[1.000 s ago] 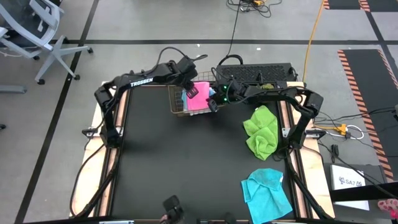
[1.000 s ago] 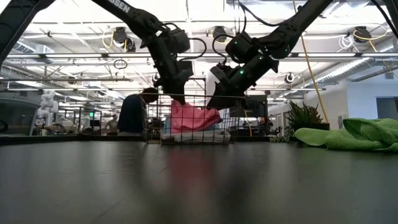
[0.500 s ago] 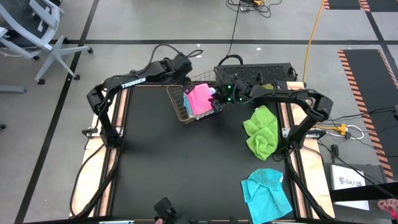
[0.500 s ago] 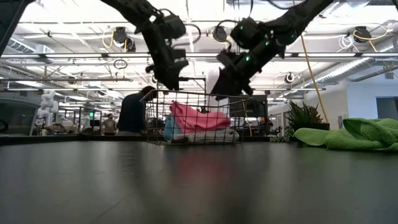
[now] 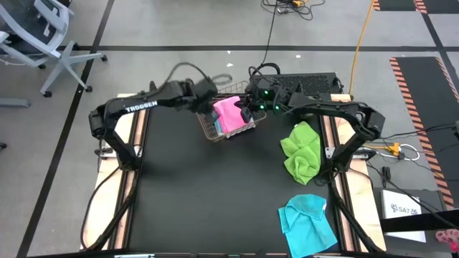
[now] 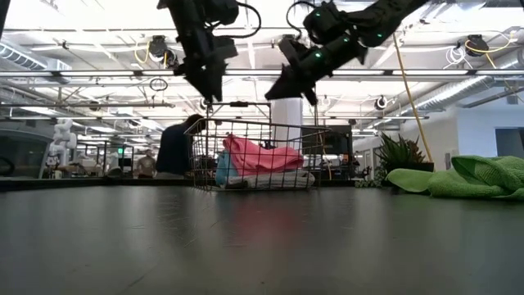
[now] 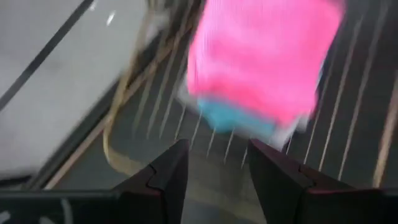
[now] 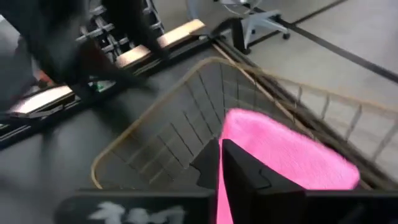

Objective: Fold microfiber towels
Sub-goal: Put the pink microfiber cloth into the wire basket, then fold the green microfiber cloth

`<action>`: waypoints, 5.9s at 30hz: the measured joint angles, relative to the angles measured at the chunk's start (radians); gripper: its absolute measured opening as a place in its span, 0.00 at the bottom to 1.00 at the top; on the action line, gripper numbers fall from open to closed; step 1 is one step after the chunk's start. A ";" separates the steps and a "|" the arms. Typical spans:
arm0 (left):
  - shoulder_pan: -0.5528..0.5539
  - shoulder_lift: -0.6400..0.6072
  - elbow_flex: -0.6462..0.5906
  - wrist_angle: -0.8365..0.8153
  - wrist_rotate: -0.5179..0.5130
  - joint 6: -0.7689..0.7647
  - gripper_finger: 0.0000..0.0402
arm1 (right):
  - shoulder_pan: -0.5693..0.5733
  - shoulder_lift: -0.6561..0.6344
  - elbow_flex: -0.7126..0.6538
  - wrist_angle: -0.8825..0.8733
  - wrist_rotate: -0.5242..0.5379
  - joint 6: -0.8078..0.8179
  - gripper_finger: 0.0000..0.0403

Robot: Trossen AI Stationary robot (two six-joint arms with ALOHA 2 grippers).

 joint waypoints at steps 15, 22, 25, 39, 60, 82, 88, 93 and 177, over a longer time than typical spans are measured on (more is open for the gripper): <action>-0.370 -0.247 -0.182 -0.579 -0.179 -0.683 0.42 | -0.015 0.401 0.496 -0.497 -0.053 -0.213 0.00; -0.510 -0.461 -0.323 -0.575 -0.176 -0.996 0.42 | -0.013 0.519 0.526 -0.470 -0.074 -0.247 0.00; -0.551 -0.510 -0.366 -0.569 -0.179 -1.074 0.42 | -0.020 0.570 0.526 -0.467 -0.073 -0.257 0.00; -0.591 -0.530 -0.424 -0.549 -0.194 -1.135 0.42 | -0.005 0.412 0.526 -0.464 -0.107 -0.250 0.00; -0.591 -0.529 -0.424 -0.472 -0.213 -1.072 0.42 | -0.053 0.500 0.524 -0.395 -0.081 -0.216 0.00; -0.590 -0.529 -0.423 -0.472 -0.238 -1.042 0.42 | -0.051 0.582 0.524 -0.254 -0.160 -0.071 0.00; -0.560 -0.529 -0.423 -0.471 -0.265 -0.997 0.42 | -0.034 0.531 0.524 -0.263 -0.182 -0.064 0.00; -0.446 -0.529 -0.423 -0.366 -0.267 -0.792 0.42 | -0.006 0.383 0.524 -0.297 -0.182 -0.098 0.00; 0.015 0.393 0.461 -0.051 0.129 0.196 0.01 | 0.290 -0.615 -0.117 -0.661 0.288 0.247 0.00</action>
